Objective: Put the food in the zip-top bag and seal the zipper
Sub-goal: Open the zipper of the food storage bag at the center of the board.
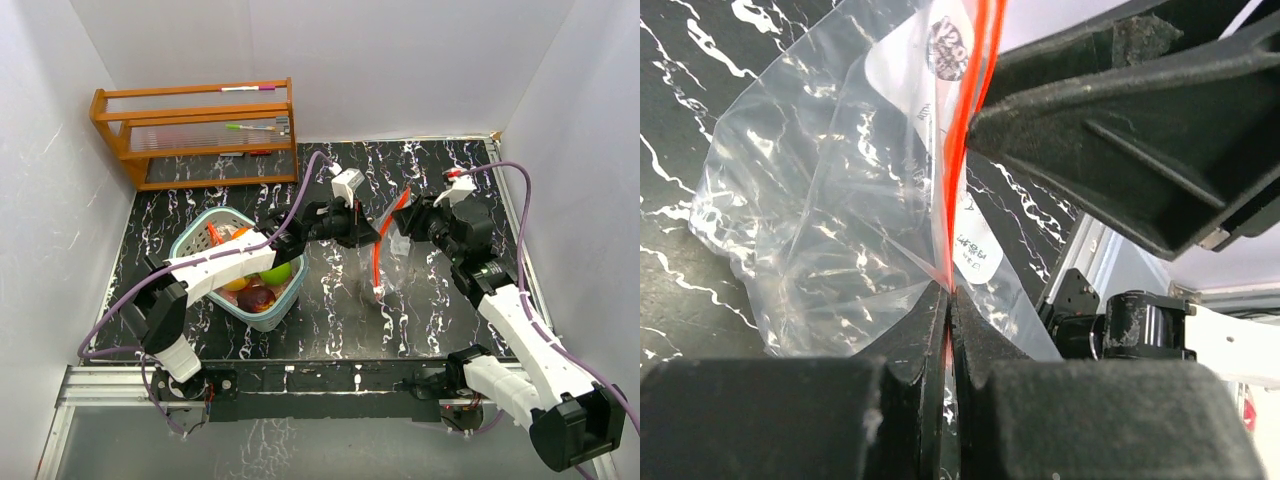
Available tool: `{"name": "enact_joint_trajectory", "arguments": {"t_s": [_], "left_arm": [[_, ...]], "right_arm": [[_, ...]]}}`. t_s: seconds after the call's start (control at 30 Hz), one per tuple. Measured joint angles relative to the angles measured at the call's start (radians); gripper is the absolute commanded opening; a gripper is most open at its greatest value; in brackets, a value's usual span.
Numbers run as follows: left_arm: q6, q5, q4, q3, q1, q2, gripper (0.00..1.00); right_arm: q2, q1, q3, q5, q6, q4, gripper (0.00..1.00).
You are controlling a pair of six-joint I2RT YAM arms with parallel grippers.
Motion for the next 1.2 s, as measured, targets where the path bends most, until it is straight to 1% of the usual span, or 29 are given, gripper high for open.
{"name": "enact_joint_trajectory", "arguments": {"t_s": [0.23,0.47,0.67,0.8,0.9,1.03,1.2], "left_arm": [[-0.025,0.030,0.029,-0.008,0.000,-0.002,0.00],[-0.028,0.040,0.034,-0.009,0.000,-0.006,0.00],[-0.027,0.040,0.034,-0.013,0.000,-0.017,0.00],[-0.014,0.029,0.021,-0.013,0.000,-0.021,0.00],[0.028,-0.023,-0.026,-0.013,0.000,-0.027,0.00],[0.095,-0.151,-0.134,-0.009,-0.001,-0.054,0.00],[0.151,-0.327,-0.260,0.027,-0.002,-0.064,0.00]], "right_arm": [[0.033,0.000,-0.015,0.008,0.002,0.042,0.34],[0.060,0.000,-0.026,0.046,0.004,0.032,0.32],[0.060,0.000,-0.027,0.135,-0.003,-0.042,0.30],[0.060,0.000,-0.027,0.245,-0.008,-0.121,0.30],[0.051,0.000,-0.027,0.336,-0.016,-0.188,0.30],[0.008,0.000,-0.027,0.429,-0.023,-0.257,0.30],[-0.015,0.004,-0.027,0.467,-0.021,-0.305,0.30]]}}
